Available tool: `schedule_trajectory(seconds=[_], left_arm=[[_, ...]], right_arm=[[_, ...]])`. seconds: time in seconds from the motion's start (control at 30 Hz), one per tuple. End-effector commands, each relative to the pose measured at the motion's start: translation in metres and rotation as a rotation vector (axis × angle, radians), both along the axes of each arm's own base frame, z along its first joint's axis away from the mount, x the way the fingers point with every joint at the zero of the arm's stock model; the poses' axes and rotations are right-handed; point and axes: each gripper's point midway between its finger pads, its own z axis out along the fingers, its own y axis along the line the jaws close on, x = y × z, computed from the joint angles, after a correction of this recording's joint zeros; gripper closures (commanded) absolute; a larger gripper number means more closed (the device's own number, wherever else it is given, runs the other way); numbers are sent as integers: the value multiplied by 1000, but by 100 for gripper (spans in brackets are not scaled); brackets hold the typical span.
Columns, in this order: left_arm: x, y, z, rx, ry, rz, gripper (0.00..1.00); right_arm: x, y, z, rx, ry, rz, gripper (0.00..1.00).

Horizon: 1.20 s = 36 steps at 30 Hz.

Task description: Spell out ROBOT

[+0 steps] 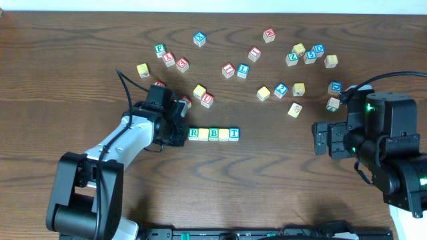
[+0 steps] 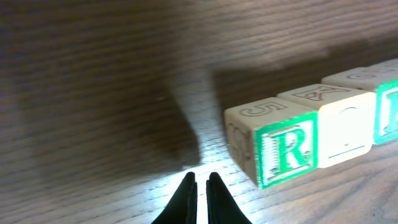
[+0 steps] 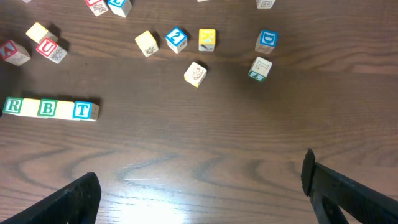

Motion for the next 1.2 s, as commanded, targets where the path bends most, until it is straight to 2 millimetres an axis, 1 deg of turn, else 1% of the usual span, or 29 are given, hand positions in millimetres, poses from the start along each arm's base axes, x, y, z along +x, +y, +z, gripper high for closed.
schedule_trajectory(seconds=[0.0,0.13,0.57,1.17], left_arm=[[-7,-8,-5,-10,15,-39,92],[-9,-14,-5,-9,8,-66,93],[-7,-14,-4,-8,-1,-66,93],[2,-15,-3,-9,-38,-63,93]], right_arm=[[1,-3,7,-11,-22,-2,1],[1,-3,7,-11,-22,-2,1],[1,-3,7,-11,-21,-2,1],[1,-2,7,-8,-21,0,1]])
